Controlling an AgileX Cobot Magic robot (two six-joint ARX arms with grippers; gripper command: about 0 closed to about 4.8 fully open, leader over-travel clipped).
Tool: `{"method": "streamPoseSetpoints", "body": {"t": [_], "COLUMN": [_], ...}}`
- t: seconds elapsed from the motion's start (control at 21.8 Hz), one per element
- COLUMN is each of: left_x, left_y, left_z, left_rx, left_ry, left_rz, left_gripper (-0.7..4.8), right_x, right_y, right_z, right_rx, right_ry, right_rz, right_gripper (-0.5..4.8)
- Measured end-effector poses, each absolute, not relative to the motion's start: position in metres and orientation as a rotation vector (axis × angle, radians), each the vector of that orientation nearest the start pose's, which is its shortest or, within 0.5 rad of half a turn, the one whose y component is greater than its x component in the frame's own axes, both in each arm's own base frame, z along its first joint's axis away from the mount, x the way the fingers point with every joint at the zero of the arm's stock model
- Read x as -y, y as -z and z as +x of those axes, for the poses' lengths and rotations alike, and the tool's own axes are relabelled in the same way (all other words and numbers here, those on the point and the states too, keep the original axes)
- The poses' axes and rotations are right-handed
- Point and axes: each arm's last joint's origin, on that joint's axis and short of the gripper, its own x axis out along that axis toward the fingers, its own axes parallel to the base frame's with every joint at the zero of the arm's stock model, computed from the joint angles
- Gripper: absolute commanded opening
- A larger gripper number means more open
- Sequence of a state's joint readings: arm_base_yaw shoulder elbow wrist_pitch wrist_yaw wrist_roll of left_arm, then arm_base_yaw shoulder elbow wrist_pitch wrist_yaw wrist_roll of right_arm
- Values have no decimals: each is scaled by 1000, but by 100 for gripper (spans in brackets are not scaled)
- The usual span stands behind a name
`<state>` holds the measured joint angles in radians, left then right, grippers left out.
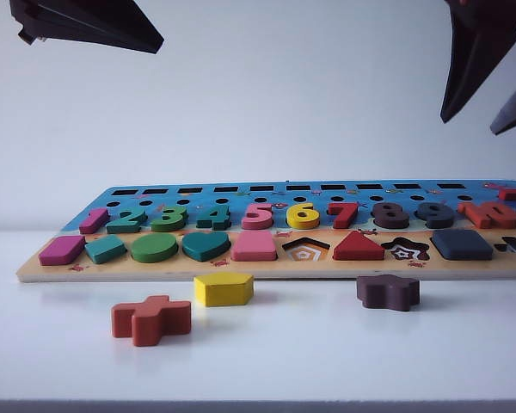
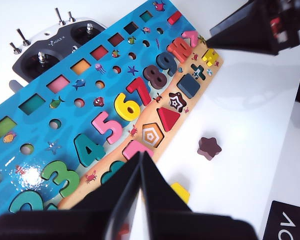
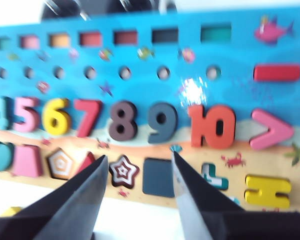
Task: Insert the cube into the slot.
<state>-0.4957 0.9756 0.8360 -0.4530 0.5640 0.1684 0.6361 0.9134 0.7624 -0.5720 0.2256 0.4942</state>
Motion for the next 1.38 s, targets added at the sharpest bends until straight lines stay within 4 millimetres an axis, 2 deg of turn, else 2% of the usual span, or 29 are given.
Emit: {"method": "streamPoseSetpoints", "body": {"t": [0.46, 0.6, 1.01, 1.38], "left_x": [108, 108, 108, 108], "left_y": [-296, -296, -296, -296], "left_z": [168, 168, 168, 168], "left_rx": [-532, -532, -532, -532], "left_ry": [1077, 1077, 1077, 1076], "left_rz": [126, 127, 127, 126], "left_gripper": [10, 10, 10, 10], "right_x": [-88, -76, -38, -12], "right_y": [-300, -311, -264, -233], "right_z": [130, 117, 98, 75], "right_rx": [-523, -425, -354, -191], "right_ry": [-313, -339, -316, -158], "right_rz": [135, 85, 172, 226], "right_gripper": [238, 238, 237, 226]}}
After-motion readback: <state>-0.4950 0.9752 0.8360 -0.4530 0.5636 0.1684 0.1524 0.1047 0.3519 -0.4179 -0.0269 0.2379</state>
